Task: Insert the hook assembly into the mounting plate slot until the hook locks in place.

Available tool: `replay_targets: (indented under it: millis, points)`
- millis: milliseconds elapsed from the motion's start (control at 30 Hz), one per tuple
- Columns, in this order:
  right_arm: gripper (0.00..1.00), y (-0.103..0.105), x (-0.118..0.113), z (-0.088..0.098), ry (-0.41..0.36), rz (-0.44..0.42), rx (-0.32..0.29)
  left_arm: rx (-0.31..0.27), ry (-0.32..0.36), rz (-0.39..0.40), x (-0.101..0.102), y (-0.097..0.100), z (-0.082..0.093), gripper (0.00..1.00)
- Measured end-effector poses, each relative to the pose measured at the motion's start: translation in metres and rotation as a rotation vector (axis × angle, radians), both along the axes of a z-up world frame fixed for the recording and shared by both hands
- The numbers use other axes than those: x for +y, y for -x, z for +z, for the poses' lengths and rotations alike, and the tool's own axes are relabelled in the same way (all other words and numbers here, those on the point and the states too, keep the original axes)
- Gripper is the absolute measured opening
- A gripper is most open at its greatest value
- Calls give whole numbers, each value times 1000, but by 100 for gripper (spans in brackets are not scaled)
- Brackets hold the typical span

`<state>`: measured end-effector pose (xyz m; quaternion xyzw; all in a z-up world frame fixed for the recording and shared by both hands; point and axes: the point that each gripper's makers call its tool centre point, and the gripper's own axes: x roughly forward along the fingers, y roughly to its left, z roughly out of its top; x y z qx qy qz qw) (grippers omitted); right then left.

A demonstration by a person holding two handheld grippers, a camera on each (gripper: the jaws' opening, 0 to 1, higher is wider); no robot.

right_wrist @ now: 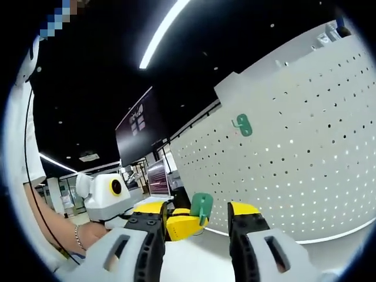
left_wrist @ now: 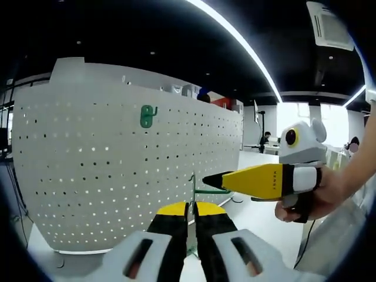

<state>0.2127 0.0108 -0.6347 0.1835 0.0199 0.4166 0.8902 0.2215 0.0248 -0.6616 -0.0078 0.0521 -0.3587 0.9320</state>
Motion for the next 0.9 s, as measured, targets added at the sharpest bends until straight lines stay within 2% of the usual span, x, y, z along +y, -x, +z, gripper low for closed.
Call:
replay_targets:
  millis: [167,467,900]
  points:
    - [32,-1,4,-2,-2,0,17,2,4,0,-1,0,0,4]
    - [13,-2,7,-4,23,5,28,3,10,1,-1,-1,0,4]
    - [6,-5,7,-8,36,-6,37,3,14,-7,-4,1,1,4]
